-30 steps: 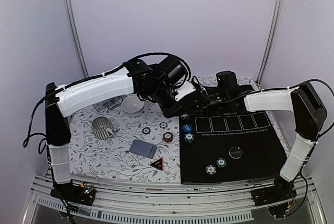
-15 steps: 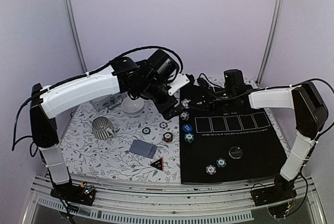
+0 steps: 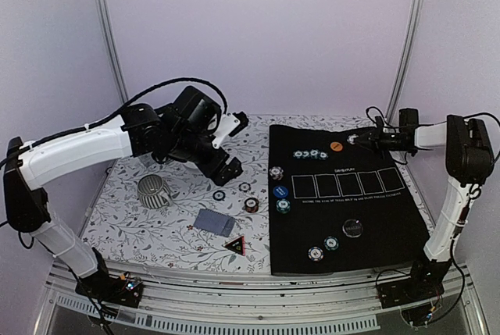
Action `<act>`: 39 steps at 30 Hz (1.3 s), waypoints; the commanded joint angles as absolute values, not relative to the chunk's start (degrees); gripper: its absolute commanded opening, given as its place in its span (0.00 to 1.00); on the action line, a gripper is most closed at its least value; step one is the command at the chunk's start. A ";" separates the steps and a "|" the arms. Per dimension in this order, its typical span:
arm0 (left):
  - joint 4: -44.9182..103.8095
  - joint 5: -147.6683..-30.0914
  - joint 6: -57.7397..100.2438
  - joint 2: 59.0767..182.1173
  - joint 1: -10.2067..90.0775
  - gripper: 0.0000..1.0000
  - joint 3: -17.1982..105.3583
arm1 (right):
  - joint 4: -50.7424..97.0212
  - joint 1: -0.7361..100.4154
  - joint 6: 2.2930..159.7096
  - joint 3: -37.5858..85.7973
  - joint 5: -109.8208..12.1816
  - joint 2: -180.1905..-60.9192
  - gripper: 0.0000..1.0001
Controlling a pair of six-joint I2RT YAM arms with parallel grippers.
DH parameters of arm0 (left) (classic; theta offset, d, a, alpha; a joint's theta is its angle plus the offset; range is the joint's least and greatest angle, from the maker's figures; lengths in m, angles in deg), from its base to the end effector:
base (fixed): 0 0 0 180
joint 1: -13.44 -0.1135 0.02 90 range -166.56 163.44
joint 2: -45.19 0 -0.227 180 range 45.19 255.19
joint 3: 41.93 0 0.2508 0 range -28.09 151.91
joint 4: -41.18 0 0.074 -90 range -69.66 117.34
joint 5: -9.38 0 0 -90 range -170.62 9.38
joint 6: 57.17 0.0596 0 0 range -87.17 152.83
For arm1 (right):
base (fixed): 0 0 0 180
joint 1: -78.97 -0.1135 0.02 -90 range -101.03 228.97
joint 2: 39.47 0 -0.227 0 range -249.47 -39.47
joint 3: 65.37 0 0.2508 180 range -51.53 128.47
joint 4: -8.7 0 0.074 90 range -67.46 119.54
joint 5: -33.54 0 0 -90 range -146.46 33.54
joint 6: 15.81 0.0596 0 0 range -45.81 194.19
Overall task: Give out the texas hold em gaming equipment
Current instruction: Place the poker chips pile in the big blind area.
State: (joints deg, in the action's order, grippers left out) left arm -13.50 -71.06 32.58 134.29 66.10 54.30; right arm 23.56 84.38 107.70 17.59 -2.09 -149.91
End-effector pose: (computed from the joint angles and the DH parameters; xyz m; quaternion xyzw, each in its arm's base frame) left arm 0.2231 -0.2762 0.2736 0.3831 0.8468 -0.0912 0.3576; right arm 0.4049 0.0103 0.1373 0.0970 0.8287 0.4927 0.2472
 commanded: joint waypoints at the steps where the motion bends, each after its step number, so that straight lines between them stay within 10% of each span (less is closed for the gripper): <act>1: -10.01 -72.27 29.80 131.04 65.00 0.98 51.06 | 31.17 86.09 102.37 22.75 -6.95 -157.59 0.02; 22: -9.13 -71.61 29.84 127.80 62.83 0.98 46.42 | 39.08 86.26 101.41 37.49 -13.52 -171.21 0.03; 39: -9.96 -71.03 29.98 126.61 62.15 0.98 45.61 | 40.43 89.31 100.73 35.94 -19.43 -166.25 0.42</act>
